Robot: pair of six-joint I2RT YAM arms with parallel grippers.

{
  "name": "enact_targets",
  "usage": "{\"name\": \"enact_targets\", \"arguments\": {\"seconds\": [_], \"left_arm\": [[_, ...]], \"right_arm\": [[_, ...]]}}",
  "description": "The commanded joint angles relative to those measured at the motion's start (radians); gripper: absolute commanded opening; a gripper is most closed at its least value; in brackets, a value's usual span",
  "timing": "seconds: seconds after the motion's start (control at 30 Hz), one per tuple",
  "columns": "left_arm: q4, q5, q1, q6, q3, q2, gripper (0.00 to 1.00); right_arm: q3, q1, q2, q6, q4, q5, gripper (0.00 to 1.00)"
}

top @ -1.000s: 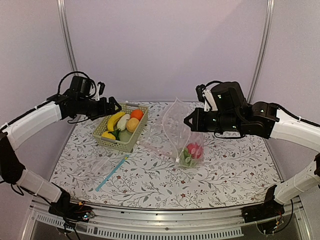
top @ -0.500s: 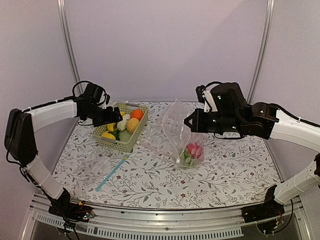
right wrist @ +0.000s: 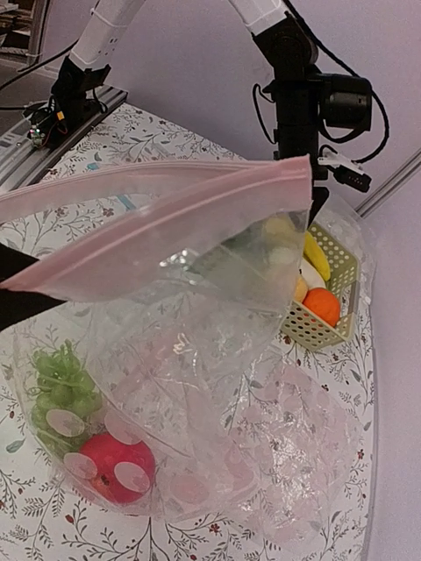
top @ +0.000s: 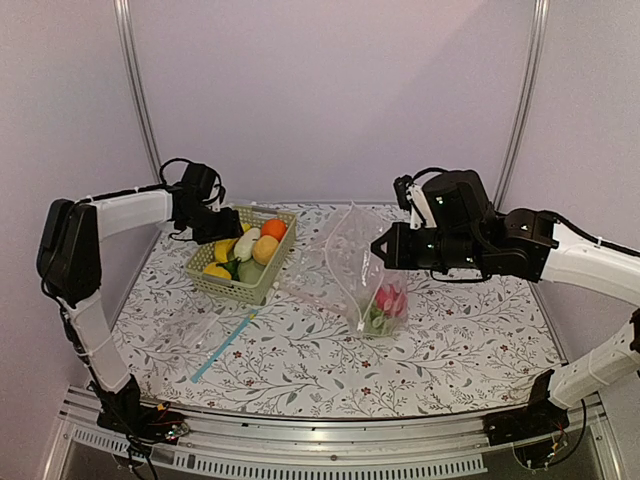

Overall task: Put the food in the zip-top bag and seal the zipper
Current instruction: Pick up the fake vegetable from the bin.

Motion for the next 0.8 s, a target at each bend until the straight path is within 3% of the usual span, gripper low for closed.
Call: {"name": "enact_targets", "arguments": {"seconds": [0.0,0.77], "left_arm": [[-0.017,-0.002,0.008,0.018,0.061,0.075,0.67],[-0.023,0.021,-0.020,0.065,0.200,0.283,0.51]], "right_arm": [[-0.023,-0.005,-0.037,-0.001,0.000,0.022,0.00],[-0.013,-0.005,-0.032,0.001,0.000,0.016,0.00]]}}
